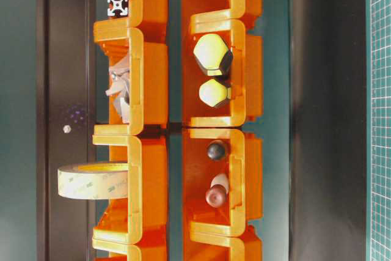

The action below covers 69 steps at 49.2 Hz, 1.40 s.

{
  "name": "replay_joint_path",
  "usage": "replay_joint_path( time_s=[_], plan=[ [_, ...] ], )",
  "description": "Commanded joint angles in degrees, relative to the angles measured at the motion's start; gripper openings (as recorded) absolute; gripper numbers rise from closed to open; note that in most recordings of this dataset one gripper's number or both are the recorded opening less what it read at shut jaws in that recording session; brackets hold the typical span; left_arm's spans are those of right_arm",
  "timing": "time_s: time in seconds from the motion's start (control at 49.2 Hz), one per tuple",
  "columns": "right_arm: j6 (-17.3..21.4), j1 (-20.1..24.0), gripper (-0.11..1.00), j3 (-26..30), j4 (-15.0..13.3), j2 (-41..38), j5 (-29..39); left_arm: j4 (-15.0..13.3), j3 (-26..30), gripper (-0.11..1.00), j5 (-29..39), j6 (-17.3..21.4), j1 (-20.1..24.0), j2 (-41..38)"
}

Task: Pick screwdriver from container rack with right arm.
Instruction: 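Raise the right gripper and move it toward the orange rack, then reach the open right gripper forward to the yellow-black screwdriver handle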

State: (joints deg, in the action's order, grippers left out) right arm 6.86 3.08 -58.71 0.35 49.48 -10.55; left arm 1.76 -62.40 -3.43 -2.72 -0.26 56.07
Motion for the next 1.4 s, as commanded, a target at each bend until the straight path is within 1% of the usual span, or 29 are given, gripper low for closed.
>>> replay_joint_path(
  time_s=[0.0, 0.081, 0.244, 0.264, 0.345, 0.427, 0.549, 0.63, 0.711, 0.793, 0.894, 0.914, 0.996, 1.057, 1.118, 1.219, 1.301, 1.382],
  plan=[
    [0.00, 1.67, -0.01, 7.03, -0.18, -3.96, 5.54, 0.26, 2.81, 0.00, 2.46, -0.26, -0.44, -0.18],
    [-0.09, 2.99, -0.01, 11.78, -0.53, -7.91, 11.43, 0.18, 3.25, 0.00, 3.96, -0.26, -0.44, -0.18],
    [0.00, 5.19, -0.01, 21.71, -2.55, -16.00, 22.06, 0.18, 3.43, 0.00, 4.48, -0.35, -0.44, 0.00],
    [0.00, 5.62, -0.01, 23.64, -2.99, -17.49, 23.82, 0.18, 3.43, 0.00, 4.66, -0.35, -0.44, 0.09],
    [0.00, 6.50, -0.01, 28.13, -5.27, -21.09, 28.83, 0.26, 3.52, 0.00, 4.75, -0.35, -0.44, 0.18],
    [0.09, 7.82, -0.01, 31.90, -9.76, -24.43, 34.63, 0.26, 3.52, 0.00, 4.75, -0.35, -0.44, 0.44],
    [0.62, 10.02, -0.01, 36.65, -18.46, -29.00, 44.03, 0.26, 3.52, 0.00, 4.92, -0.35, -0.44, 0.44],
    [2.02, 11.51, -0.01, 39.02, -23.64, -31.55, 50.01, 0.26, 3.52, 0.00, 5.10, -0.35, -0.44, 0.44],
    [4.75, 13.18, -0.01, 40.78, -29.36, -33.84, 55.11, 0.26, 3.52, 0.00, 5.45, -0.35, -0.44, 0.53],
    [8.17, 15.56, -0.01, 41.57, -36.21, -35.60, 59.68, 0.26, 3.52, 0.00, 5.80, -0.35, -0.44, 0.44],
    [13.01, 19.07, -0.01, 41.92, -45.97, -37.00, 65.48, 0.18, 3.52, 0.00, 5.98, -0.35, -0.44, 0.44],
    [14.68, 20.21, -0.01, 41.84, -48.78, -37.27, 67.15, 0.18, 3.43, 0.00, 6.06, -0.35, -0.44, 0.44],
    [19.34, 23.38, -0.01, 41.22, -54.93, -38.06, 72.16, 0.26, 3.52, 0.00, 6.06, -0.35, -0.44, 0.44],
    [22.59, 25.58, -0.01, 40.34, -57.83, -38.85, 76.11, 0.26, 3.43, 0.00, 6.06, -0.35, -0.44, 0.44],
    [25.75, 27.86, -0.01, 39.46, -60.12, -39.73, 79.89, 0.26, 3.43, 0.00, 6.06, -0.35, -0.44, 0.44],
    [29.00, 31.11, -0.01, 38.23, -63.28, -41.84, 85.08, 0.26, 3.25, 0.00, 6.06, -0.35, -0.44, 0.44],
    [30.41, 32.61, -0.01, 38.14, -64.69, -43.68, 87.71, 0.26, 3.16, 0.00, 6.06, -0.35, -0.44, 0.44],
    [30.67, 33.40, -0.01, 38.14, -65.13, -45.26, 88.77, 0.18, 2.99, 0.00, 6.06, -0.35, -0.44, 0.26]
  ],
)
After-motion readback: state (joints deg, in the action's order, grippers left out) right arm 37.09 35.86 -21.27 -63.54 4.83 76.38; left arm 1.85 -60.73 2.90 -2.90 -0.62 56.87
